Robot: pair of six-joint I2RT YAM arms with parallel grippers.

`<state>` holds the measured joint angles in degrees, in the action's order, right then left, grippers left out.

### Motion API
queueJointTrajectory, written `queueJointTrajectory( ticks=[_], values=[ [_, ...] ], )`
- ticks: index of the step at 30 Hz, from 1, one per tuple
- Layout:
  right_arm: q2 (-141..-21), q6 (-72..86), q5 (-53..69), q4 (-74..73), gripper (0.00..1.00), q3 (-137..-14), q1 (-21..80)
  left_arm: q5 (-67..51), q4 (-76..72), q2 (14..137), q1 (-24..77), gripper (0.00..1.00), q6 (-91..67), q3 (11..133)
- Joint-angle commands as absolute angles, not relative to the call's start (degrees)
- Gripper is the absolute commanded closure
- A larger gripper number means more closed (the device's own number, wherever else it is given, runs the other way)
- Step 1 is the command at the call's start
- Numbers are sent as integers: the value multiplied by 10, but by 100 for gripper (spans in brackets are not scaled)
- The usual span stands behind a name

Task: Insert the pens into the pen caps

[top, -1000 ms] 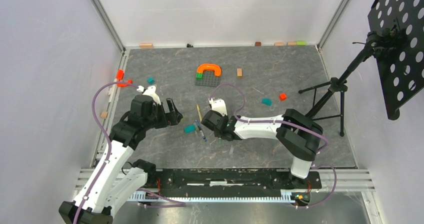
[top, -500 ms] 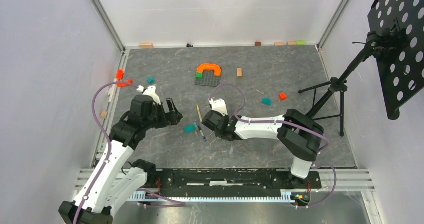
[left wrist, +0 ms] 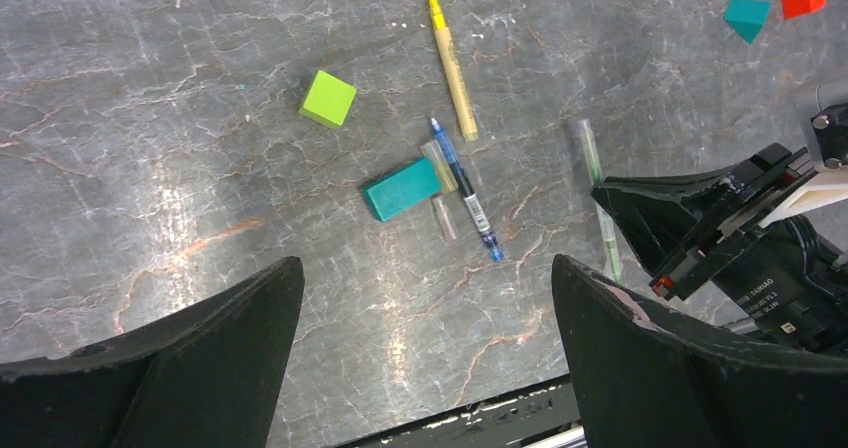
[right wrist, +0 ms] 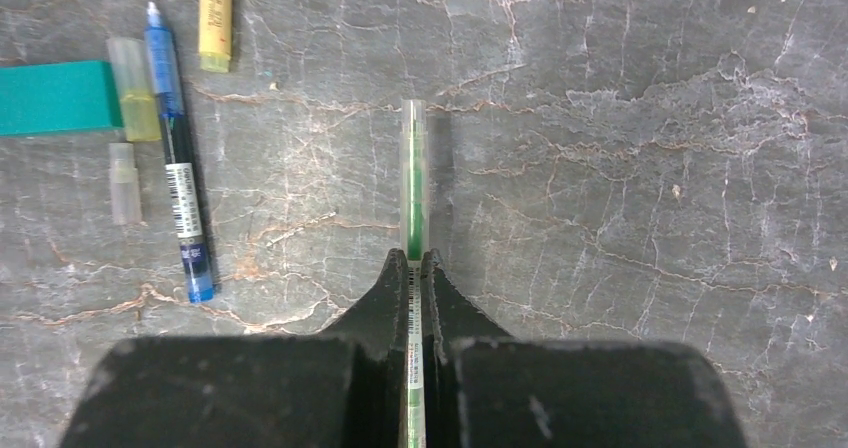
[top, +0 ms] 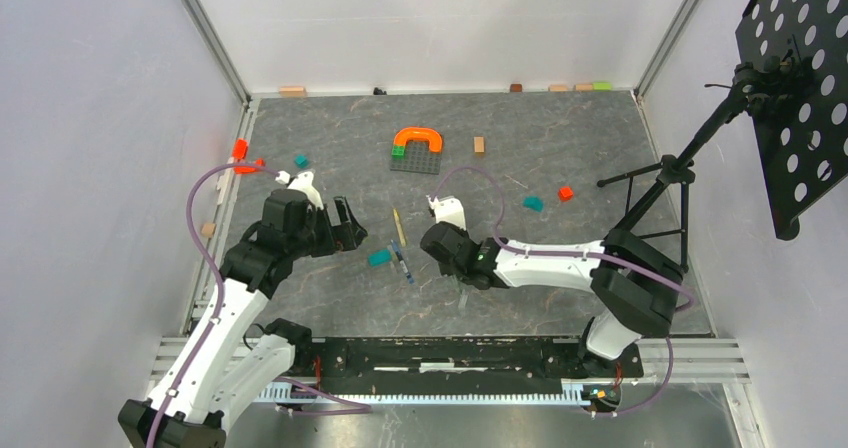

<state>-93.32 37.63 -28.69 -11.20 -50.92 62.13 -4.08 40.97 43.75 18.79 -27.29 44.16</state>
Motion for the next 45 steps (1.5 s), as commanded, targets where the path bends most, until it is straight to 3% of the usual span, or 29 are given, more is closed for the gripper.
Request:
queueJointTrajectory(
  ticks=[1,6,12,20,23,28,30,34,43,45],
  values=[
    [-894,357,-279,-56,100,-490,622,-70,383,440,191,0,-255,439],
    [-831,336,-241,41,100,-423,622,-116,347,446,190,0,-294,428],
    [-765,327,-233,109,100,-370,622,-208,201,461,192,2,-416,364],
    [-777,301,-286,8,100,-402,618,-169,173,494,211,3,-427,369],
    [-787,294,-273,-69,94,-420,576,-158,215,499,212,3,-402,391],
    [-741,277,-255,-85,53,-394,530,-76,226,513,254,5,-353,412],
    [-718,281,-281,-101,45,-388,519,9,228,551,315,5,-330,436],
    [-672,287,-325,-115,42,-361,498,110,215,697,426,0,-201,539],
    [-519,293,-380,-155,39,-278,483,-36,344,996,427,6,75,811],
    [-479,295,-372,-157,39,-259,481,-45,380,1044,426,12,107,858]
  ],
)
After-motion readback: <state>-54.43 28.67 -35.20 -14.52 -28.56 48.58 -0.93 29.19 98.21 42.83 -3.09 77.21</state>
